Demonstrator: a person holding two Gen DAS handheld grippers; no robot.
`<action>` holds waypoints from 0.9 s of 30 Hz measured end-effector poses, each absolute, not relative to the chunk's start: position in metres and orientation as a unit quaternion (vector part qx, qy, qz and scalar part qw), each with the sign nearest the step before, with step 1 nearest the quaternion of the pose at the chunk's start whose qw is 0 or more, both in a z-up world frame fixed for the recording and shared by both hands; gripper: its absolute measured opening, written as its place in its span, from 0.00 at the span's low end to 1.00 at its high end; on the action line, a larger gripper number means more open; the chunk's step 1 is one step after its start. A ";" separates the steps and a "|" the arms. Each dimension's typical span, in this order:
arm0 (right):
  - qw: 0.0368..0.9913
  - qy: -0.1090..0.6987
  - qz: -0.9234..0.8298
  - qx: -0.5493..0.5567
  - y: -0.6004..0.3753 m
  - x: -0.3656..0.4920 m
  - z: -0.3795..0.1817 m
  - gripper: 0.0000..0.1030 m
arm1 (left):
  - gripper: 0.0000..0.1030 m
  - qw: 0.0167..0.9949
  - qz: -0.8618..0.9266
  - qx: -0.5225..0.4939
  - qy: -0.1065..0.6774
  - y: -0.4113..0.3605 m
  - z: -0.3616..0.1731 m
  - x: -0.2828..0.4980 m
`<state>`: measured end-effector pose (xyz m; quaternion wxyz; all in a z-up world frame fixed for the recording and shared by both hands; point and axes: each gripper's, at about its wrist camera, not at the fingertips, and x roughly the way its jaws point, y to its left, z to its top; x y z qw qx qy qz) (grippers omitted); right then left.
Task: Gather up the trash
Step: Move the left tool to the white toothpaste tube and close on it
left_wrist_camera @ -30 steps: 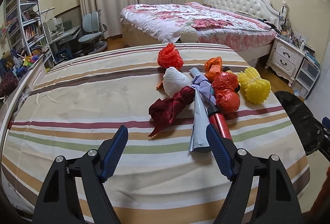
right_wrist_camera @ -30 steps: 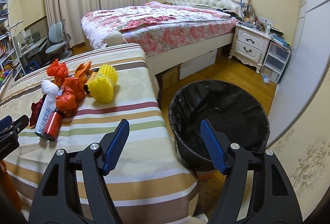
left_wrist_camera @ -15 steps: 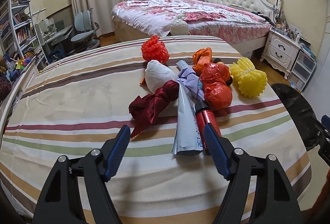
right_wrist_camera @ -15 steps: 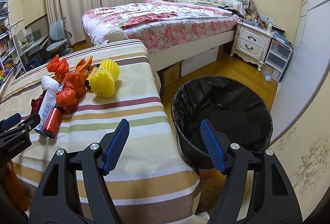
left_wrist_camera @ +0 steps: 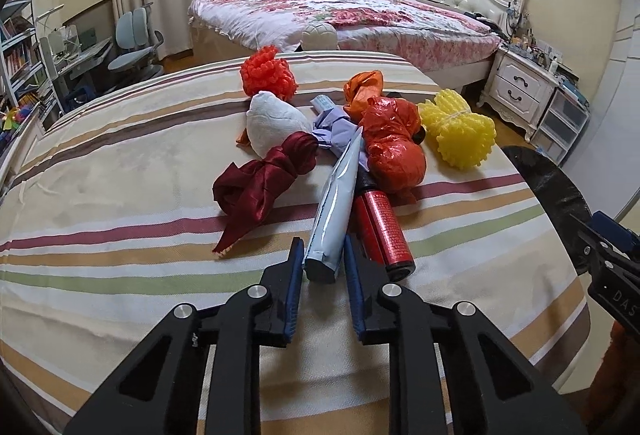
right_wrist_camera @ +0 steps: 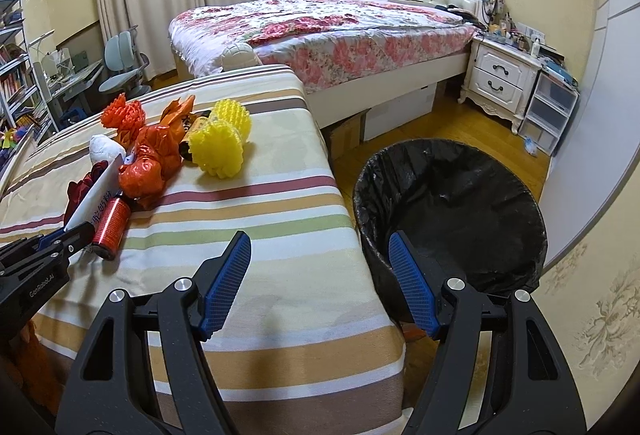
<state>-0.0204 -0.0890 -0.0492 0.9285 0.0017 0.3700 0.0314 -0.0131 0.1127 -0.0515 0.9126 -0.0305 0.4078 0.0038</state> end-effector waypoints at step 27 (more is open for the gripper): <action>0.924 0.378 0.063 -0.019 -0.047 0.000 -0.050 0.68 | 0.45 0.910 0.015 -0.069 0.410 0.139 -0.048 -0.010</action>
